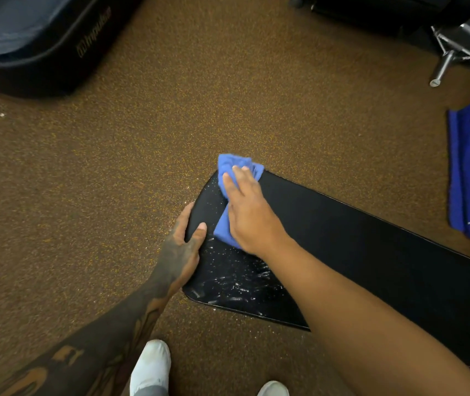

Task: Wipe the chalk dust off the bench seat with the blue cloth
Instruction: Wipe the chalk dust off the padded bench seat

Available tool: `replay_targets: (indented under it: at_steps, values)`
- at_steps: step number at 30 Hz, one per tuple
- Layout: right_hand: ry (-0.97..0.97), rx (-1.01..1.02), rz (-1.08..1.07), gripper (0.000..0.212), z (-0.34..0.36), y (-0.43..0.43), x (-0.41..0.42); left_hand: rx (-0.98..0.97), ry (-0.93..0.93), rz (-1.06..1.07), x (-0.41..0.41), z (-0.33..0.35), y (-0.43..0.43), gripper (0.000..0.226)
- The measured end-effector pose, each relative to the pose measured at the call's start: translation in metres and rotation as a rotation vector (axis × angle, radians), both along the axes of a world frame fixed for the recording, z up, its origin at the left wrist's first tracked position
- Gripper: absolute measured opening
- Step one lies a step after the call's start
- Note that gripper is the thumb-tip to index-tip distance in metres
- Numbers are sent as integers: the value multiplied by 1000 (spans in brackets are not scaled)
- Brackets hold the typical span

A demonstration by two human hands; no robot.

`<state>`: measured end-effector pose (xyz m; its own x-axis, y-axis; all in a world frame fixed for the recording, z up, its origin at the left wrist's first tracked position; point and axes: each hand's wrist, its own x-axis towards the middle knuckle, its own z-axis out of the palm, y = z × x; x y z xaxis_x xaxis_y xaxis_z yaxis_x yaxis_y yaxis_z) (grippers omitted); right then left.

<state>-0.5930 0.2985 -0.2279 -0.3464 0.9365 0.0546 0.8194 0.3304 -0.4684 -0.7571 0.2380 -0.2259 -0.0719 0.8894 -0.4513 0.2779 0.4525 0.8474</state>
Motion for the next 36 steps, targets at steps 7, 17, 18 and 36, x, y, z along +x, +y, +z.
replay_targets:
  at_steps: [7, 17, 18, 36]
  values:
    - [-60, -13, -53, 53, -1, 43, 15, -13, -57, 5, -1, -4, 1, 48]
    - [-91, 16, 159, 52, 12, 12, 20, 33, 0, -18, -2, -7, 2, 46]
    - [-100, 5, 125, 52, 9, 22, 19, 30, -5, -14, -2, -6, 2, 46]
    - [-42, 1, 109, 47, 13, 26, -14, 63, -101, 61, 0, -12, -1, 43]
